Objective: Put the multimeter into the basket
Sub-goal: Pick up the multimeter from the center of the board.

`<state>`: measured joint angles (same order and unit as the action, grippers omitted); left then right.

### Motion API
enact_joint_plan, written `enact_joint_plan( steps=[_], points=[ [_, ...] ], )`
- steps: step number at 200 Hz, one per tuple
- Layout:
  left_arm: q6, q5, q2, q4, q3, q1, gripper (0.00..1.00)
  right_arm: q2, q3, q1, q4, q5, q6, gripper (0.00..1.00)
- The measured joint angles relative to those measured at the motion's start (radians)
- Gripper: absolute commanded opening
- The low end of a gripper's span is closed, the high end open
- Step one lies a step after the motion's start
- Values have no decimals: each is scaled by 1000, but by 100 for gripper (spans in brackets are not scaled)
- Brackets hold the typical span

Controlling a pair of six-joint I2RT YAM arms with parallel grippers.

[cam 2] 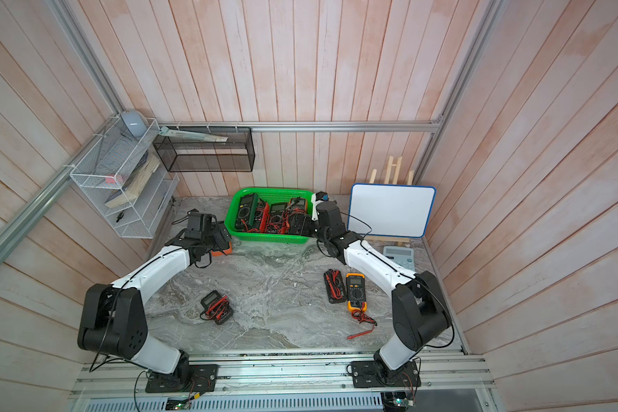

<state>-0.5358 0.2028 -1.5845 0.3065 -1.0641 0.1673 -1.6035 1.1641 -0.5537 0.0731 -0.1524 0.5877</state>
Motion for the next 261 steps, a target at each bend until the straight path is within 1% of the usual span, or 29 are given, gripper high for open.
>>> enact_joint_plan(
  steps=[32,67,105,145,195,261],
  points=[
    [32,10,-47,4,3,0,100,8,-84,-41,73,-60,25,98],
    [56,18,-97,7,2,0,100,8,-139,-48,120,-97,58,98],
    [89,39,-174,23,-17,0,100,8,-145,-48,145,-108,71,98],
    [142,68,-224,21,-70,1,100,9,-145,-48,158,-108,74,98],
    [208,75,-264,3,-108,2,100,9,-145,-49,158,-108,77,98],
    [231,64,-318,-6,-126,1,100,9,-144,-61,158,-107,77,98]
  ],
)
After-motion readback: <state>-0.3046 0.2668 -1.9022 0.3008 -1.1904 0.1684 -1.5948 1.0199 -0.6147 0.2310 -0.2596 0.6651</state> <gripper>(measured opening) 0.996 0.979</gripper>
